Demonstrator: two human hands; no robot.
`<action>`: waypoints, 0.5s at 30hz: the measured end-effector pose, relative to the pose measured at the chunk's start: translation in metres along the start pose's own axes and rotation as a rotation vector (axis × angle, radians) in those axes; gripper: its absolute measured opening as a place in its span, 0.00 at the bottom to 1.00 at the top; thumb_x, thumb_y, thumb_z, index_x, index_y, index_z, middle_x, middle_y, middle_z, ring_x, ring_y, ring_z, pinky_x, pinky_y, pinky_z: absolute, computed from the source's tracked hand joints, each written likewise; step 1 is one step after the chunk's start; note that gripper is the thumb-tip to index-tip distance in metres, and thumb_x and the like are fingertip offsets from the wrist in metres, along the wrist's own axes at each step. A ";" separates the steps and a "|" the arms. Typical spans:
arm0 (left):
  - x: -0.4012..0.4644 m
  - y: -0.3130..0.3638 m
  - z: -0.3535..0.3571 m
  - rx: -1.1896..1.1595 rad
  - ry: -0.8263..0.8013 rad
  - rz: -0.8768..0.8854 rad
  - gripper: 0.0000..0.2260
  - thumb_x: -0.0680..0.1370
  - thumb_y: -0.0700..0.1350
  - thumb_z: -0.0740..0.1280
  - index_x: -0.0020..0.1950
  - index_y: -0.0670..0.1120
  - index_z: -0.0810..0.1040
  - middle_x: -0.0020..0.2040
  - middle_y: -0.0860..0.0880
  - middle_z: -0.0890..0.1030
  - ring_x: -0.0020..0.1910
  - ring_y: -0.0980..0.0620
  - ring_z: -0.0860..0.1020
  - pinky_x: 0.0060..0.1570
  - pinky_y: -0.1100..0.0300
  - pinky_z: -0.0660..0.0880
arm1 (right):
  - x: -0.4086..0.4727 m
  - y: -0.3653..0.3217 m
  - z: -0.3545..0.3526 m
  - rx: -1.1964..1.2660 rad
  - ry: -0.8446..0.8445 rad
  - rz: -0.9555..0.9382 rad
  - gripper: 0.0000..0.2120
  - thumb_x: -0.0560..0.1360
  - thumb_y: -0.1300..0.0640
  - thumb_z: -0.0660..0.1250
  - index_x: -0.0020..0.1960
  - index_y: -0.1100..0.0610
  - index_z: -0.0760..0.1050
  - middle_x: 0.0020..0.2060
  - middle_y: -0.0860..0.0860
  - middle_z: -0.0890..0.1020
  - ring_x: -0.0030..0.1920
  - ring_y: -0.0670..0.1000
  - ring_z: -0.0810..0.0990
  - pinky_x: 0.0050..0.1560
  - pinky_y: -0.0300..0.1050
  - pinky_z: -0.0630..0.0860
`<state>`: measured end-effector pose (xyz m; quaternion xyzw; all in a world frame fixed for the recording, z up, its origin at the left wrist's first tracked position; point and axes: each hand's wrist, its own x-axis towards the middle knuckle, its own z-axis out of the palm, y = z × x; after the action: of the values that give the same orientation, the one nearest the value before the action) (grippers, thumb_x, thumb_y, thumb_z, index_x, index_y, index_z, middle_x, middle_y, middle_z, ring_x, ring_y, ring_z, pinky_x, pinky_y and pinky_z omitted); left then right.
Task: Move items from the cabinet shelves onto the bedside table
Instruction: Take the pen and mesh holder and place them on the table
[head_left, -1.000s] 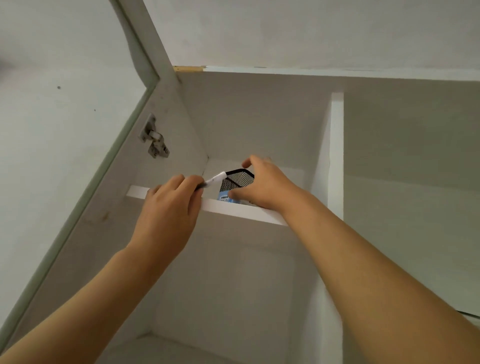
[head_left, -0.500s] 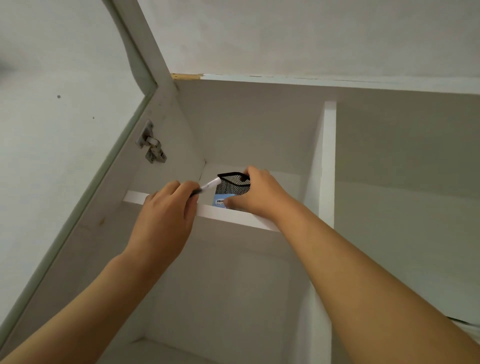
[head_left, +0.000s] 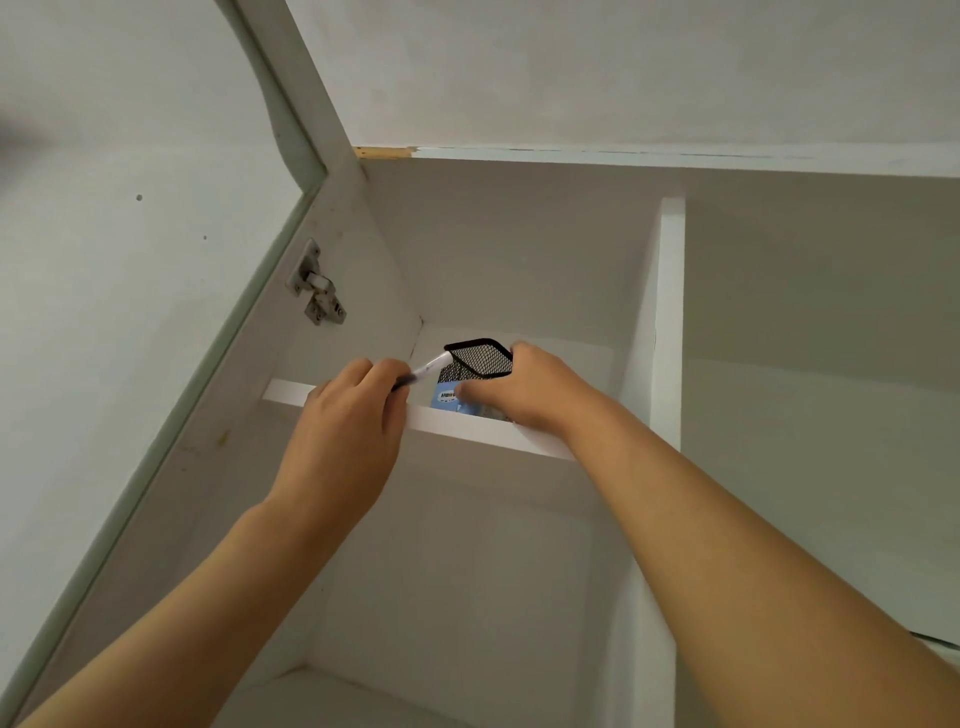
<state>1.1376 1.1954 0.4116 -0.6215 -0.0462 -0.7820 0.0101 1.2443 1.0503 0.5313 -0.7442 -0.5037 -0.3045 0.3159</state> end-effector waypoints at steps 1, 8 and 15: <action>0.000 0.000 0.000 0.000 0.002 0.000 0.05 0.84 0.38 0.66 0.56 0.43 0.80 0.42 0.47 0.77 0.35 0.42 0.74 0.43 0.54 0.66 | 0.001 0.000 0.000 0.005 -0.008 0.012 0.31 0.62 0.35 0.76 0.55 0.55 0.79 0.47 0.52 0.84 0.46 0.54 0.83 0.39 0.47 0.74; 0.000 -0.001 0.001 0.004 -0.003 0.007 0.05 0.84 0.39 0.65 0.56 0.44 0.80 0.42 0.47 0.76 0.35 0.42 0.74 0.42 0.53 0.67 | -0.004 0.004 -0.005 0.004 -0.012 0.063 0.22 0.72 0.43 0.79 0.38 0.55 0.69 0.34 0.49 0.70 0.31 0.50 0.68 0.31 0.44 0.61; 0.000 -0.002 0.003 -0.001 0.024 0.024 0.04 0.83 0.37 0.66 0.56 0.43 0.80 0.41 0.47 0.76 0.34 0.41 0.73 0.43 0.53 0.67 | 0.001 0.005 -0.002 -0.012 0.037 -0.005 0.20 0.75 0.44 0.73 0.51 0.62 0.80 0.45 0.56 0.83 0.41 0.57 0.80 0.38 0.46 0.71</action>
<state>1.1402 1.1976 0.4117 -0.6128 -0.0382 -0.7891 0.0198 1.2488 1.0477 0.5325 -0.7389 -0.4979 -0.3219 0.3201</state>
